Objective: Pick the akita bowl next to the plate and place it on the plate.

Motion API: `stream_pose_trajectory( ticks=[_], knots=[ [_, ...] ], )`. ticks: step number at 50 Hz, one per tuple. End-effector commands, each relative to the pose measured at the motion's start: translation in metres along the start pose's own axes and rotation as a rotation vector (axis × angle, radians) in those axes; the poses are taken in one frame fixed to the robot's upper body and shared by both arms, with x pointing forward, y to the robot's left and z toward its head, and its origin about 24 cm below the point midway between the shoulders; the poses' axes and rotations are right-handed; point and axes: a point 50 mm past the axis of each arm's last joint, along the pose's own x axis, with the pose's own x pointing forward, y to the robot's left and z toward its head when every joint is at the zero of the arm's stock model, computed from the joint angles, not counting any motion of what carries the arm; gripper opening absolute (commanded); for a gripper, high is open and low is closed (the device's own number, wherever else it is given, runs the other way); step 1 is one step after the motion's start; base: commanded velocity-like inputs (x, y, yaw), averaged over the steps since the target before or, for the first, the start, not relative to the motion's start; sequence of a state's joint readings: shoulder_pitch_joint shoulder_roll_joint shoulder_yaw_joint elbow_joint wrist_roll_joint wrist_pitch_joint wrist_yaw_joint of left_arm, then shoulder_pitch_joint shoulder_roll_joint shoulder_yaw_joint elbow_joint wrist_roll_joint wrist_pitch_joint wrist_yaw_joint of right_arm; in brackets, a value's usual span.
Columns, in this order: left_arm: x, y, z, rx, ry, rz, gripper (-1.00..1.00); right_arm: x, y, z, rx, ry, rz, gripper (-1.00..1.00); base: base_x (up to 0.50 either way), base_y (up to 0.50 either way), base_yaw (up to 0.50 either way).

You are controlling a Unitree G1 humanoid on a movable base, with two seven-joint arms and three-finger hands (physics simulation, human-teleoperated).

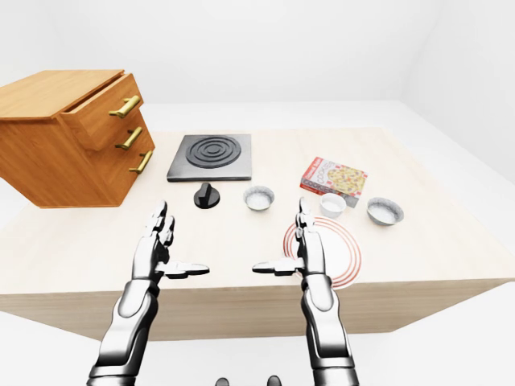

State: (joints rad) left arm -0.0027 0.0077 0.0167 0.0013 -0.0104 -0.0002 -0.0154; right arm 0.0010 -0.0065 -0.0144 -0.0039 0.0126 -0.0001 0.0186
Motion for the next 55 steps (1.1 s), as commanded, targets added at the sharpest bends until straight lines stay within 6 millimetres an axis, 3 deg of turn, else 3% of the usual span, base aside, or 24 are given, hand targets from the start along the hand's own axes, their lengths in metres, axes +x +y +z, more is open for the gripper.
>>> stream_pose_trajectory(
  ticks=[1, 19, 55],
  knots=[
    [-0.001, 0.007, 0.004, -0.004, -0.01, 0.002, 1.0, -0.001, -0.006, 0.002, 0.016, -0.01, 0.011, 1.0, 0.0, 0.0, 0.0],
    [-0.002, 0.007, 0.012, -0.033, -0.052, 0.004, 1.0, -0.003, -0.006, 0.002, 0.037, -0.006, 0.021, 1.0, 0.0, 0.0, 0.0],
    [-0.004, 0.005, 0.013, -0.018, -0.08, -0.007, 1.0, -0.003, -0.005, 0.001, 0.046, 0.006, 0.044, 1.0, 0.0, -0.35, 0.0]
  ],
)
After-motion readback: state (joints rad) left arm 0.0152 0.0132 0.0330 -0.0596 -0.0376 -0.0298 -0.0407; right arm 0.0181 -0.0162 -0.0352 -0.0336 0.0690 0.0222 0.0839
